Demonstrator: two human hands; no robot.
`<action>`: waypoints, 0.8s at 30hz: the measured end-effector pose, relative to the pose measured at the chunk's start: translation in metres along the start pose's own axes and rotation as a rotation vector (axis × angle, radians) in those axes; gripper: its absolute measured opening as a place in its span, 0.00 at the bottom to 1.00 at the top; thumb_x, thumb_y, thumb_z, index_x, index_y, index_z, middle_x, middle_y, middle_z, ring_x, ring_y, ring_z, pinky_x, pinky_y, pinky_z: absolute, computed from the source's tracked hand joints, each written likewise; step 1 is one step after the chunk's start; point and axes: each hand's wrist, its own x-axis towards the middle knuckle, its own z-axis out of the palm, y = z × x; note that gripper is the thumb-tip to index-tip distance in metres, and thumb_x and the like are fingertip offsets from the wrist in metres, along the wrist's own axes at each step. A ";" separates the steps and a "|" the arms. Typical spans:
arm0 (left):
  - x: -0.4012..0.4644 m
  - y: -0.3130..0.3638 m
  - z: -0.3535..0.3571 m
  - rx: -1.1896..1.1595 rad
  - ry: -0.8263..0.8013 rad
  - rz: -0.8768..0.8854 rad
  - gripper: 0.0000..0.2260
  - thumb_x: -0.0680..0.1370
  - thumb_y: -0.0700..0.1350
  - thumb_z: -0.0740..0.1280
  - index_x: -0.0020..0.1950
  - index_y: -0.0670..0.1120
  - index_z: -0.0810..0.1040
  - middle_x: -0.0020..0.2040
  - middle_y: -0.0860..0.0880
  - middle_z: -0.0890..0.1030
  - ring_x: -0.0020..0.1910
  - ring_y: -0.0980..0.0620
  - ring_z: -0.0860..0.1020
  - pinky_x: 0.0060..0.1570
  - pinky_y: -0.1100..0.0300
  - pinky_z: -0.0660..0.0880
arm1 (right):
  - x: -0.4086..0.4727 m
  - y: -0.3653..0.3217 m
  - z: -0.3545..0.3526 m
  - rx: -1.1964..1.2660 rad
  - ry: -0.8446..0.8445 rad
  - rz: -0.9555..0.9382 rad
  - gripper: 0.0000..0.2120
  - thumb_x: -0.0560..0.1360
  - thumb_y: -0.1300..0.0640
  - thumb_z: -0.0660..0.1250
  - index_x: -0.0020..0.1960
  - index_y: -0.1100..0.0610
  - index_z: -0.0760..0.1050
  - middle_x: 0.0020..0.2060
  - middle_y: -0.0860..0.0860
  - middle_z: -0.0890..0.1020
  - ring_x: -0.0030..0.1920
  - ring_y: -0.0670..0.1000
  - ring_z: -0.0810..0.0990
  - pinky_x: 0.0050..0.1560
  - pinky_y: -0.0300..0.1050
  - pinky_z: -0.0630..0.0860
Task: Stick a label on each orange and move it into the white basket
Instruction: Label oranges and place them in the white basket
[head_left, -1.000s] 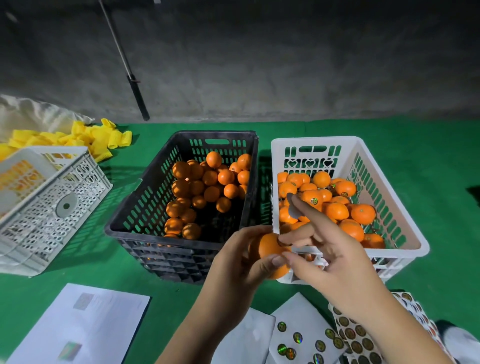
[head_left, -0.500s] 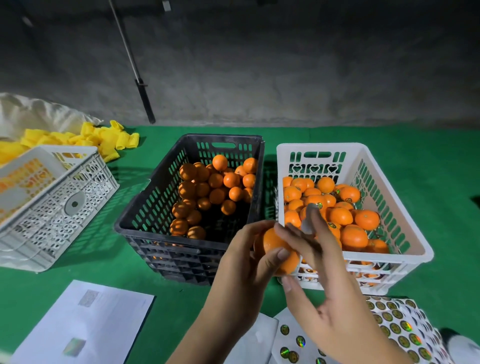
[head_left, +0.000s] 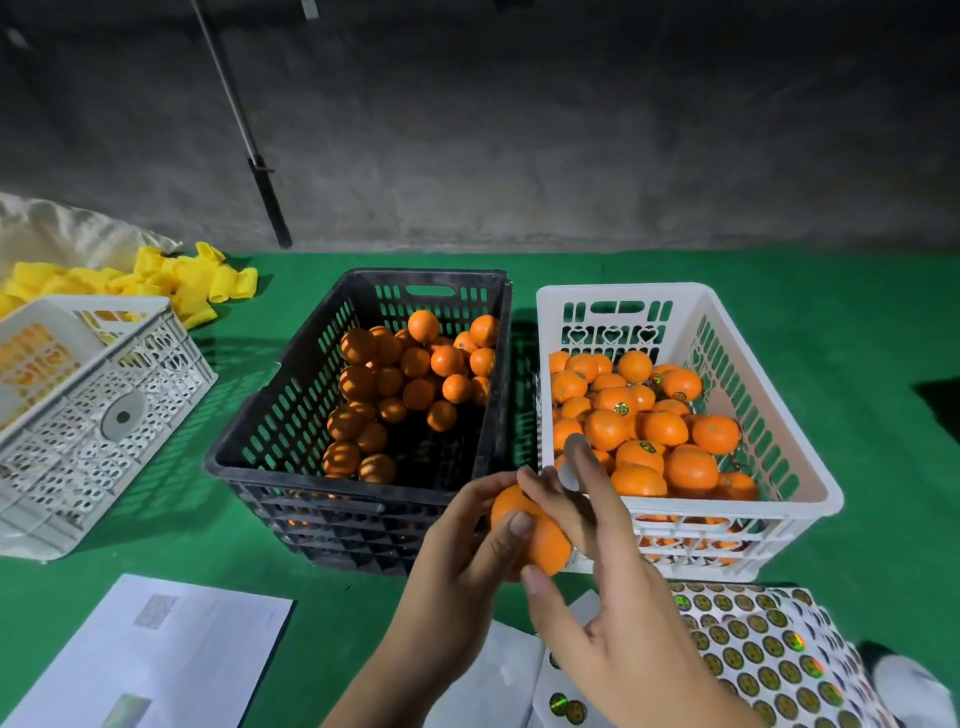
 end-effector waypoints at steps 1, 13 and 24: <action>0.002 -0.001 0.001 0.007 -0.009 -0.001 0.18 0.77 0.63 0.71 0.65 0.59 0.79 0.60 0.50 0.84 0.59 0.50 0.83 0.53 0.59 0.80 | 0.001 0.001 0.003 0.003 -0.007 0.007 0.47 0.78 0.49 0.71 0.83 0.37 0.41 0.75 0.29 0.67 0.52 0.55 0.76 0.40 0.35 0.76; 0.032 -0.012 -0.019 0.197 -0.023 0.021 0.23 0.81 0.64 0.66 0.72 0.54 0.77 0.67 0.58 0.81 0.63 0.54 0.82 0.57 0.58 0.81 | 0.041 0.076 -0.014 -0.036 0.052 0.014 0.43 0.78 0.43 0.71 0.82 0.36 0.47 0.79 0.42 0.66 0.75 0.47 0.71 0.68 0.51 0.77; 0.144 -0.035 -0.106 0.955 0.076 -0.123 0.19 0.84 0.50 0.65 0.75 0.54 0.69 0.52 0.49 0.83 0.40 0.52 0.79 0.35 0.55 0.74 | 0.125 0.162 0.001 -0.318 -0.028 0.111 0.18 0.79 0.56 0.73 0.68 0.54 0.77 0.65 0.53 0.71 0.66 0.58 0.72 0.66 0.46 0.69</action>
